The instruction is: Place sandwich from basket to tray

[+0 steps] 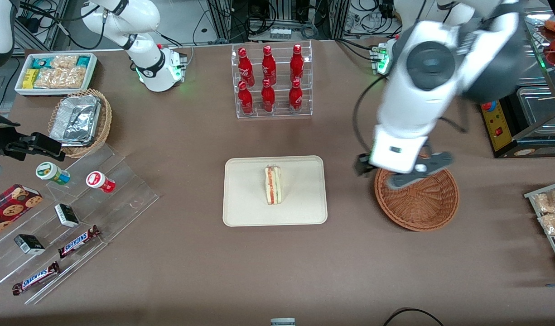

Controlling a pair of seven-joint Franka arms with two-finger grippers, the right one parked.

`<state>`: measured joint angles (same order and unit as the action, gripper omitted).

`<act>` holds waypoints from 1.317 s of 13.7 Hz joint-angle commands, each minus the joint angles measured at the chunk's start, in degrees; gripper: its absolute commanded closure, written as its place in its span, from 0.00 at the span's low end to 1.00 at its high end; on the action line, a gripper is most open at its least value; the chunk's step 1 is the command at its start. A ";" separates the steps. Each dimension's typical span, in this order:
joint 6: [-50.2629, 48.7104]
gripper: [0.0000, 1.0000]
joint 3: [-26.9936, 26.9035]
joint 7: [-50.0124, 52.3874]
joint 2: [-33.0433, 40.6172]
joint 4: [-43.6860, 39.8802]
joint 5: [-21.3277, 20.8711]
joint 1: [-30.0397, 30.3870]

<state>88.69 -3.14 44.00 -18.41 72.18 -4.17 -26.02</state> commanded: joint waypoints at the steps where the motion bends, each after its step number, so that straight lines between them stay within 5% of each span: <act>1: -4.38 0.01 0.68 -10.29 5.12 2.62 2.66 7.01; 7: -11.70 0.01 0.59 -34.74 11.45 4.54 6.44 20.83; 12: -10.83 0.01 0.59 -42.50 21.20 16.83 6.98 22.77; 18: -10.38 0.01 0.94 -46.02 20.96 16.51 6.54 22.69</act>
<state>77.25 -2.72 -0.08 1.99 87.72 2.02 -3.83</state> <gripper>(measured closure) 0.004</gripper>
